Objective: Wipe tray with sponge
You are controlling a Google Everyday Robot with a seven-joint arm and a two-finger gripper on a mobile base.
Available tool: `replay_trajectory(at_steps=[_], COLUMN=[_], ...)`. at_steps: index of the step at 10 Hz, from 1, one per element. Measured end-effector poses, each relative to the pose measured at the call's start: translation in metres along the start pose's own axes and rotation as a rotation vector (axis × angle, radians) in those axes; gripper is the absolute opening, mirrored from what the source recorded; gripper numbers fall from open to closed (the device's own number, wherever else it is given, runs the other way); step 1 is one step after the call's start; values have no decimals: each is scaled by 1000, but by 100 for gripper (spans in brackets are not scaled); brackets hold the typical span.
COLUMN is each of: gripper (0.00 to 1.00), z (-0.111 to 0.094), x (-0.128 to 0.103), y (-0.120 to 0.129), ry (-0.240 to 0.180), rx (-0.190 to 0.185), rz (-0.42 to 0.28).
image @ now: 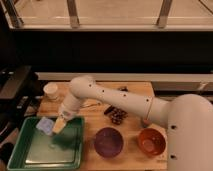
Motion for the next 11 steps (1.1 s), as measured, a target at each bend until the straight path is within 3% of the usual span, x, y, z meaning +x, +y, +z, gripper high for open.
replay_trajectory(at_steps=[1,3,8,11], gripper=[0,0,0,0], z=[18,33,33,62], x=[-11,-23,-23,-20], y=[-10,-17,-16,-9], ry=[-5,-1,-9,-118], rx=[36,67,67,89], rz=[28,72,72,50])
